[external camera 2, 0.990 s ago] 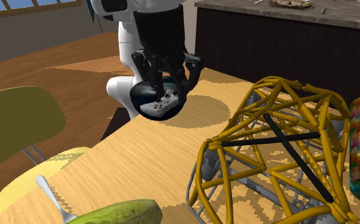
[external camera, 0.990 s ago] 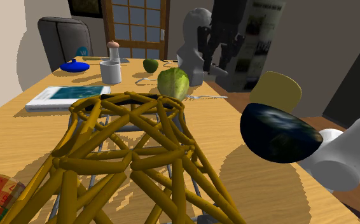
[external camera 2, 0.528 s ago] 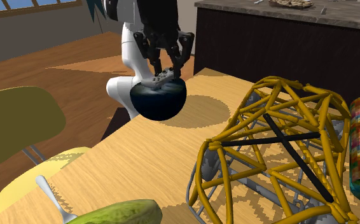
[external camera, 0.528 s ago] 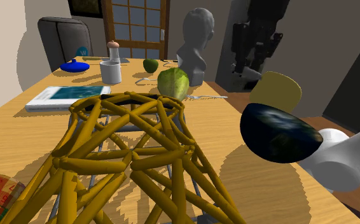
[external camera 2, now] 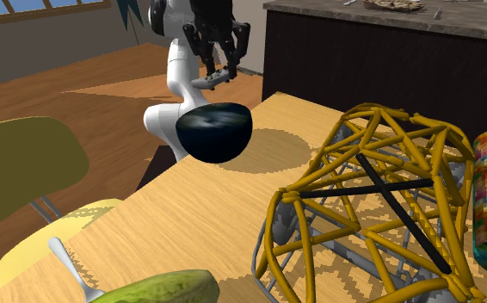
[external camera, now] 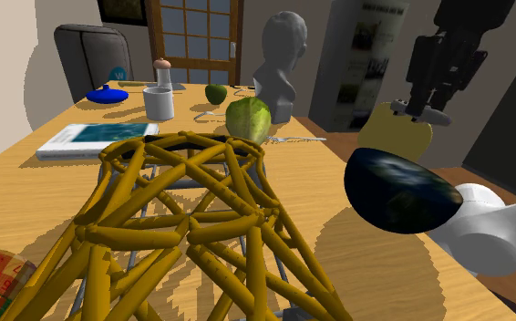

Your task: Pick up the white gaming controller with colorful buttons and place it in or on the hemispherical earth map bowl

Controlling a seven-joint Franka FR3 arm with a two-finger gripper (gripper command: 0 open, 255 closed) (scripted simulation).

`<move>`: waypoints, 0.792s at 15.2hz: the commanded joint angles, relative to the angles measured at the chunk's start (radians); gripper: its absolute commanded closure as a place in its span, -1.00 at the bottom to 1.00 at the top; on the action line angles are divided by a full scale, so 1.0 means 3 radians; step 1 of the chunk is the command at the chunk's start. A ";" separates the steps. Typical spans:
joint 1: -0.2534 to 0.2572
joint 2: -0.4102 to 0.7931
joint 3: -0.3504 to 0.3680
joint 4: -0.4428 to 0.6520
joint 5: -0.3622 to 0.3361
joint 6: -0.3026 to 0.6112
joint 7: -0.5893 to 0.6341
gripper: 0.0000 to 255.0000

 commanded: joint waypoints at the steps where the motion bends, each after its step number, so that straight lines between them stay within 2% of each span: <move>1: 0.0023 -0.0135 -0.0014 -0.0112 0.0014 -0.0027 0.0003 1.00; 12: 0.0059 -0.0483 0.0044 -0.0817 0.0071 0.0327 -0.0075 1.00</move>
